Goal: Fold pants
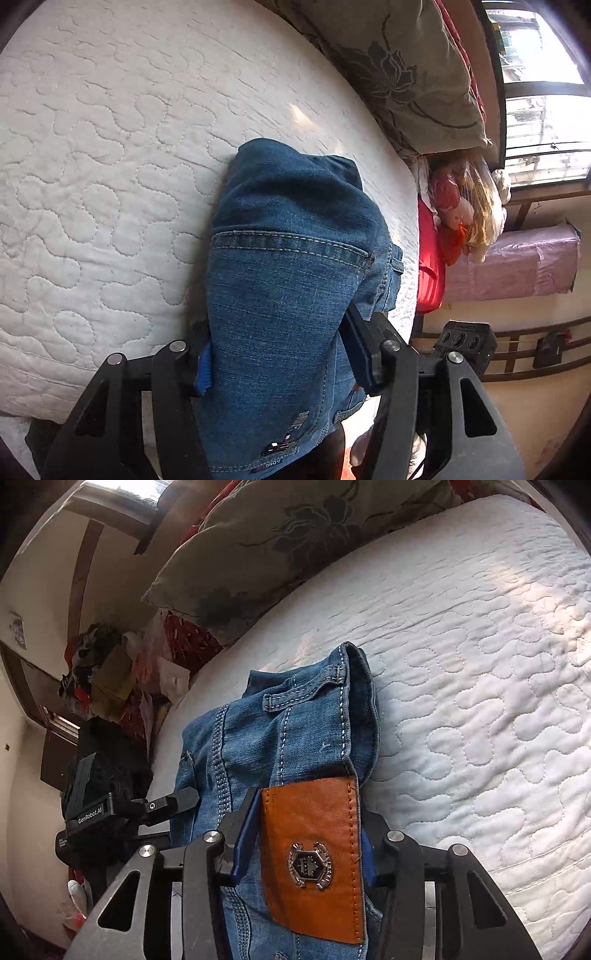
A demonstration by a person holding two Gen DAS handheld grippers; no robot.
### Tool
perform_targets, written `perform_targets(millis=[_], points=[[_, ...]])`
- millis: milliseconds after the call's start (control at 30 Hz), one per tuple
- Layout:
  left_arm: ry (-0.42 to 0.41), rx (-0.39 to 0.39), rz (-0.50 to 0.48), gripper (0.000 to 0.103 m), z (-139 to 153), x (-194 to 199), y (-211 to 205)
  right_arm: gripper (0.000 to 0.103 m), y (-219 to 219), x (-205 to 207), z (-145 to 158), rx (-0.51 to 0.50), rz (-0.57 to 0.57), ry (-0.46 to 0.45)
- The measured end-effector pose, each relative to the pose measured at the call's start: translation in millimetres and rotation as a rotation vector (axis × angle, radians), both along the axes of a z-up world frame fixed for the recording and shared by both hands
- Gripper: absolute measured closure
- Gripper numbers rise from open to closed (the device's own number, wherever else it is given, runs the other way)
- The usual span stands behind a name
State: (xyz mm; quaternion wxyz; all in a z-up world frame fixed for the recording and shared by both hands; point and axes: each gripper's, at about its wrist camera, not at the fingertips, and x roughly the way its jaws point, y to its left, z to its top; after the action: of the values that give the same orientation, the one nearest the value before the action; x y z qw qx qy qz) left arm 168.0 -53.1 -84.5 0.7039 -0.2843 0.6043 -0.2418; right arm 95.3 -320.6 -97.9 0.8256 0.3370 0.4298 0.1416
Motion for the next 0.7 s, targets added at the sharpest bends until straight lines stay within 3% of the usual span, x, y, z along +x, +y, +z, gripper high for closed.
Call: perform_targets(millis=[167, 233, 267, 333, 433, 467, 567, 633, 700], points=[[-0.172, 0.036, 0.094, 0.048, 57.4, 20.5, 32.9, 0.054, 36.4, 38.9, 44.8, 0.002, 0.059, -0.128], [-0.204, 0.173, 0.121, 0.037, 64.7, 41.2, 44.5, 0.052, 49.8, 60.8, 49.7, -0.1, 0.044, -0.119], [-0.192, 0.262, 0.133, 0.037, 62.2, 51.2, 49.2, 0.043, 55.8, 70.5, 48.2, -0.173, 0.037, -0.092], [-0.171, 0.331, 0.159, 0.037, 54.2, 55.1, 65.7, 0.039, 67.6, 79.3, 45.0, -0.293, 0.027, -0.041], [-0.281, 0.497, 0.214, 0.037, 61.1, 36.1, 76.5, 0.036, 73.1, 65.2, 44.7, -0.341, 0.028, -0.042], [-0.309, 0.542, 0.222, 0.037, 62.1, 28.9, 78.5, 0.029, 75.1, 59.8, 44.9, -0.358, 0.03, -0.033], [-0.367, 0.586, 0.245, 0.037, 64.5, 8.6, 80.8, 0.014, 79.3, 40.8, 50.8, -0.434, 0.015, 0.001], [-0.41, 0.607, 0.266, 0.037, 72.1, -4.4, 76.4, 0.013, 83.1, 31.4, 57.7, -0.511, -0.004, 0.037], [-0.484, 0.676, 0.294, 0.037, 84.6, -22.4, 71.3, 0.013, 82.5, 20.1, 65.2, -0.561, -0.033, 0.06]])
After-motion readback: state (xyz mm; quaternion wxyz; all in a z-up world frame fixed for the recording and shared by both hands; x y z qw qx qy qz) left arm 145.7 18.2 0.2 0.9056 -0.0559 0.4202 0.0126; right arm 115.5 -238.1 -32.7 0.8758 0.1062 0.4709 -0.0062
